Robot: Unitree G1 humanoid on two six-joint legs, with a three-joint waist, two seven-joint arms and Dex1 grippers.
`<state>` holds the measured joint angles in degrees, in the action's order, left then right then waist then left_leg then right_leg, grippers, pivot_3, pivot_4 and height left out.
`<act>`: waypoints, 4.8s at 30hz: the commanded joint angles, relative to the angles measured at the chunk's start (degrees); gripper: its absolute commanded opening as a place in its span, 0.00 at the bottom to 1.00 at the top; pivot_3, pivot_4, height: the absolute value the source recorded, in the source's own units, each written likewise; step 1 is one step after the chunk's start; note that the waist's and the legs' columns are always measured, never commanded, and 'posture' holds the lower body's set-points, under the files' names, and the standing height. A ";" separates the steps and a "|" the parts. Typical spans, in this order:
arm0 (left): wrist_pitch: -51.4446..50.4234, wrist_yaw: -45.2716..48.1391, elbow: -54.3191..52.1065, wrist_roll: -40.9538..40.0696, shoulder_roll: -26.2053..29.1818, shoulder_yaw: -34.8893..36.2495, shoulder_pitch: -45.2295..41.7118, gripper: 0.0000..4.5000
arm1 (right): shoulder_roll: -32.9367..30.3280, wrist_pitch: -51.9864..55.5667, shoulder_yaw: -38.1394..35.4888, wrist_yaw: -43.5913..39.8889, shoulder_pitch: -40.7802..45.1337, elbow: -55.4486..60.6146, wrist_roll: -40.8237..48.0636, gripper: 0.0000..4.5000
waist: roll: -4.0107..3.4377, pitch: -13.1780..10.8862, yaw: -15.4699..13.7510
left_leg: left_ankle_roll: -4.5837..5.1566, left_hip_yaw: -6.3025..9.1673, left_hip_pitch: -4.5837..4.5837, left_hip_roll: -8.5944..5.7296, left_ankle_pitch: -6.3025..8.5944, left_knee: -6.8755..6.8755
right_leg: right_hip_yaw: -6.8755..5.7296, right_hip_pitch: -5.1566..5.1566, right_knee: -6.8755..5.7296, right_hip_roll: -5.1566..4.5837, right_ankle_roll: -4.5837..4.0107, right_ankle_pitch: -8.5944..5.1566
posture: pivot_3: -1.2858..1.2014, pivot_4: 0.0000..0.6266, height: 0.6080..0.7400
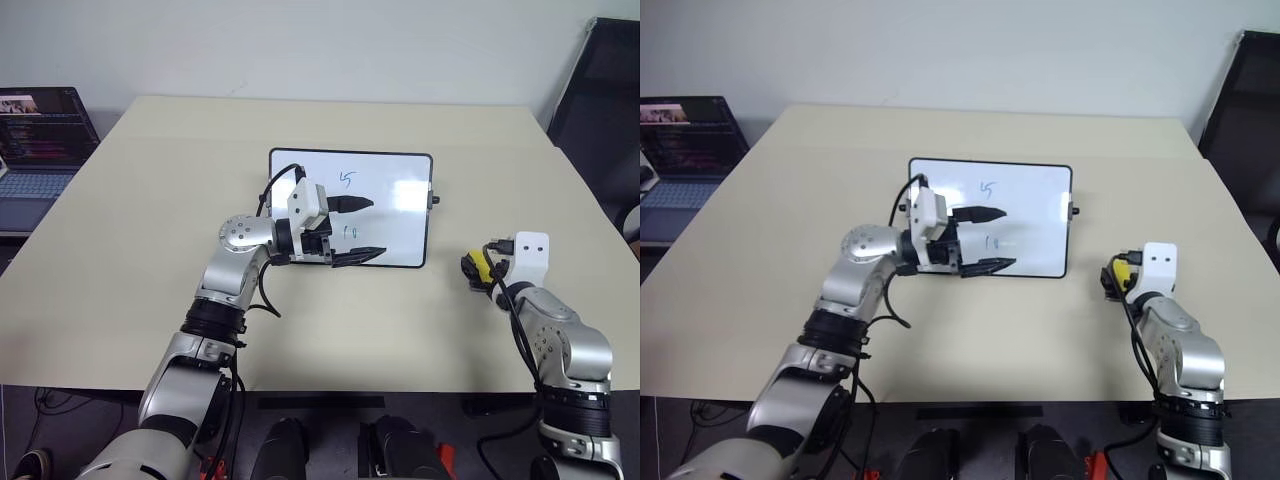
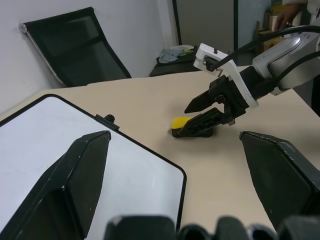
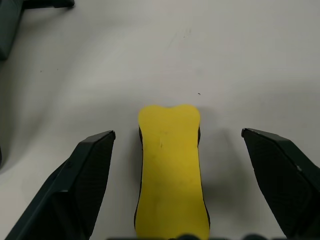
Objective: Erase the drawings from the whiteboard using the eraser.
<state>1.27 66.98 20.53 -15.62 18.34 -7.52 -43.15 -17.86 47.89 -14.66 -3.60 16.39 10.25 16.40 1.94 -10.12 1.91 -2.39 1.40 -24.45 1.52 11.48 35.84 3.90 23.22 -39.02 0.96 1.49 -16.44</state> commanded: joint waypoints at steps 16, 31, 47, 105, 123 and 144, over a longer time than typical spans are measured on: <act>-10.39 -12.05 -12.54 2.64 3.22 1.93 5.80 1.00 | -1.57 -2.39 0.13 -1.55 -1.39 4.58 -1.39 0.23 | -0.03 0.01 0.02 | 0.00 0.02 0.00 0.06 0.00 0.05 | 0.01 0.00 -0.05 -0.01 -0.08 0.06 | 0.52 0.24 1.00; -31.12 -35.17 -31.99 6.63 4.96 5.03 12.89 1.00 | -2.53 -4.76 13.47 -10.65 5.85 16.11 0.08 0.23 | -0.03 0.02 0.52 | 0.01 0.01 0.06 0.10 -0.01 0.17 | 0.06 -0.04 -0.11 -0.02 0.10 0.07 | 0.52 0.24 1.00; -35.27 -40.56 -30.39 9.07 5.92 4.65 9.56 1.00 | 2.24 -22.13 25.58 -18.86 33.29 -20.63 -11.71 0.23 | -0.03 0.02 -0.09 | 0.01 0.03 0.01 0.07 -0.01 0.15 | -0.03 -0.02 -0.08 -0.12 -0.18 0.27 | 0.52 0.24 1.00; -34.17 -35.25 -28.21 8.67 8.75 4.90 9.75 1.00 | 3.19 -36.15 34.31 -27.84 42.40 -46.24 -30.97 0.23 | -0.02 0.02 0.60 | -0.04 -0.07 0.47 0.04 -0.16 0.23 | 0.11 -0.06 -0.90 -0.12 -0.21 0.26 | 0.52 0.24 1.00; -30.30 -31.90 -28.80 5.25 10.26 8.48 14.36 1.00 | 4.74 -21.66 17.83 -27.14 28.53 -9.89 -12.83 0.23 | -0.03 0.02 0.92 | -0.06 0.04 0.33 0.10 -0.12 0.14 | 0.06 0.02 -0.80 -0.15 -0.25 0.23 | 0.52 0.24 1.00; -16.28 -25.20 -22.22 -1.47 13.71 16.43 22.31 1.00 | -0.09 -17.24 16.30 -26.89 -2.17 14.51 -3.31 0.23 | -0.02 0.02 0.94 | -0.04 -0.08 0.43 0.12 -0.14 0.19 | 0.12 -0.06 -0.71 -0.06 0.02 0.05 | 0.52 0.24 1.00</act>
<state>-15.93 40.59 -1.56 -15.77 31.02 7.27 -19.63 -17.39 31.78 1.43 -30.54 13.44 22.40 12.57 1.92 -10.10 2.85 -2.43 1.33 -24.02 1.64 11.34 36.04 4.02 23.15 -39.73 0.91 1.52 -16.40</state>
